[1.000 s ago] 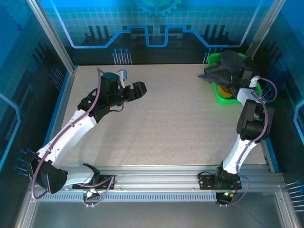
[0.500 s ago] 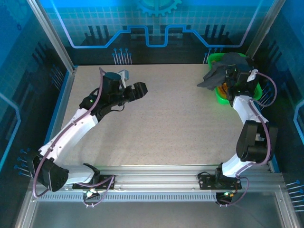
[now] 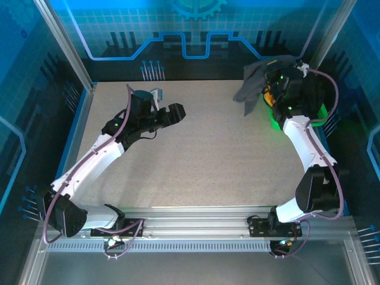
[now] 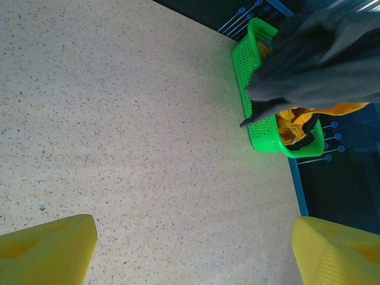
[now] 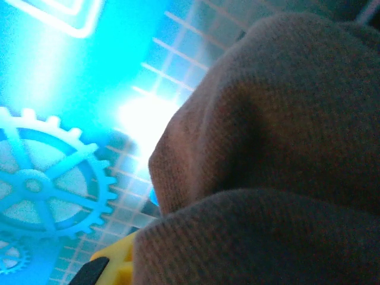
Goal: Fold and stack the t-shirts
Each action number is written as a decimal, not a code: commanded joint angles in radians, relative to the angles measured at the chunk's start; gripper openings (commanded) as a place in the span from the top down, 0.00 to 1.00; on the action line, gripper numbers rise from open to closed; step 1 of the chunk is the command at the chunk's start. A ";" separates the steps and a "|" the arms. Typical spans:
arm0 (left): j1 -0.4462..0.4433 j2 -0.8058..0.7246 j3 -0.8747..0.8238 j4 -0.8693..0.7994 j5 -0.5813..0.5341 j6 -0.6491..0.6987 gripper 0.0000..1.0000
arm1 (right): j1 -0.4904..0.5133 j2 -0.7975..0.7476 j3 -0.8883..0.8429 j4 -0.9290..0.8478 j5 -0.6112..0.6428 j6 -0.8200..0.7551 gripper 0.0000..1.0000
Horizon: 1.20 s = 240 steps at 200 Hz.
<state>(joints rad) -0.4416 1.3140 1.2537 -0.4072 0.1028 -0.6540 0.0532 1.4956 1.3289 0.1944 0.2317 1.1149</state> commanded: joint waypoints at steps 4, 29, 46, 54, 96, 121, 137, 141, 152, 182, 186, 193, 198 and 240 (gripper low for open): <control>-0.003 0.011 0.011 -0.003 0.017 -0.014 0.14 | -0.014 -0.047 0.071 -0.007 0.042 -0.081 1.00; -0.003 0.008 0.011 -0.003 0.023 -0.018 0.14 | -0.063 -0.055 0.056 -0.069 0.083 -0.110 1.00; -0.003 0.001 0.007 -0.002 0.024 -0.023 0.14 | -0.120 -0.067 0.029 -0.087 0.099 -0.112 1.00; -0.003 -0.001 0.003 -0.003 0.025 -0.026 0.14 | -0.148 -0.075 0.015 -0.091 0.113 -0.109 1.00; -0.003 -0.014 -0.029 0.011 0.028 -0.051 0.14 | -0.237 -0.076 -0.040 -0.136 0.124 -0.064 1.00; -0.003 -0.010 -0.032 0.021 0.034 -0.061 0.14 | -0.238 -0.048 -0.096 -0.181 0.046 0.004 1.00; -0.003 -0.007 -0.028 0.023 0.034 -0.062 0.14 | -0.220 -0.051 -0.132 -0.188 0.026 0.018 1.00; -0.003 -0.006 -0.028 0.022 0.034 -0.062 0.14 | -0.215 -0.053 -0.138 -0.186 0.022 0.017 1.00; -0.003 -0.005 -0.029 0.024 0.035 -0.061 0.14 | -0.207 -0.059 -0.141 -0.184 0.015 0.005 1.00; -0.003 -0.010 -0.039 0.025 0.033 -0.065 0.14 | -0.199 -0.095 -0.143 -0.089 -0.003 -0.039 1.00; -0.003 -0.010 -0.042 0.026 0.032 -0.065 0.14 | -0.197 -0.096 -0.136 -0.079 -0.012 -0.044 1.00; -0.003 -0.012 -0.047 0.028 0.031 -0.069 0.14 | -0.191 -0.098 -0.118 -0.062 -0.031 -0.057 1.00; -0.003 -0.012 -0.049 0.028 0.030 -0.070 0.14 | -0.182 -0.099 -0.102 -0.058 -0.040 -0.071 1.00; 0.002 -0.001 -0.016 -0.017 -0.011 -0.046 0.14 | 0.001 -0.129 0.101 -0.114 0.003 -0.295 1.00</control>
<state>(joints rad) -0.4416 1.3159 1.2201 -0.3927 0.1120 -0.7086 -0.0658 1.4399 1.2701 0.0299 0.2302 0.9867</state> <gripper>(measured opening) 0.859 0.099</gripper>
